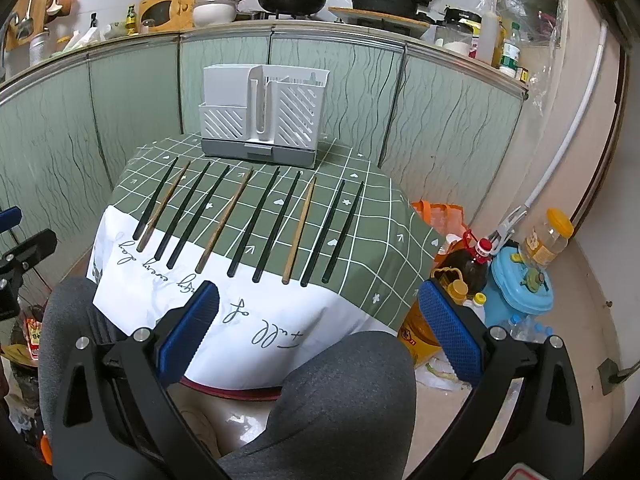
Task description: Organize utensils
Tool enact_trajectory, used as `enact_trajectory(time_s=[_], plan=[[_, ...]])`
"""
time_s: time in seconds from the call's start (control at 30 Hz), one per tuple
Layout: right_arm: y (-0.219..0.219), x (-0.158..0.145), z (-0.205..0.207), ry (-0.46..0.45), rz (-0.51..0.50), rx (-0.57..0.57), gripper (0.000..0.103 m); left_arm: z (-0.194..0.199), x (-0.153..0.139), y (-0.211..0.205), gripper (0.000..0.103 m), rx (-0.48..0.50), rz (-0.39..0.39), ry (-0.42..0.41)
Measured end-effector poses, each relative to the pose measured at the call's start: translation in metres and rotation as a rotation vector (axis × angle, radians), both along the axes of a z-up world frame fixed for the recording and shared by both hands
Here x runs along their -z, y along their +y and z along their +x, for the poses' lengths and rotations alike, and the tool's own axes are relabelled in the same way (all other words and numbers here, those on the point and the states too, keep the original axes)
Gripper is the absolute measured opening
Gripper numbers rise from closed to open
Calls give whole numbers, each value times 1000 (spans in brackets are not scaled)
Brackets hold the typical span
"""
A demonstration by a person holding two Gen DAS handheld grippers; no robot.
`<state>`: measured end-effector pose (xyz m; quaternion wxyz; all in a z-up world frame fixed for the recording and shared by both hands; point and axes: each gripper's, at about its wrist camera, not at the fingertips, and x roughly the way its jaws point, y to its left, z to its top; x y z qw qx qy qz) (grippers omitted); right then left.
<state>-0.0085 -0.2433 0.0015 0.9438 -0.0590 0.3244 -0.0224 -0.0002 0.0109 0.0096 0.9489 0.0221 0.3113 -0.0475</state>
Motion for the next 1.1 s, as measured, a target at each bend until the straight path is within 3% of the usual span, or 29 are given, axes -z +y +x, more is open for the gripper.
enact_trajectory(time_s=[0.67, 1.1], plan=[[-12, 9, 10, 24, -2, 4, 96, 19, 5, 9, 99, -4, 38, -16], [-35, 25, 36, 41, 56, -8, 96, 47, 18, 21, 99, -39, 44, -23]])
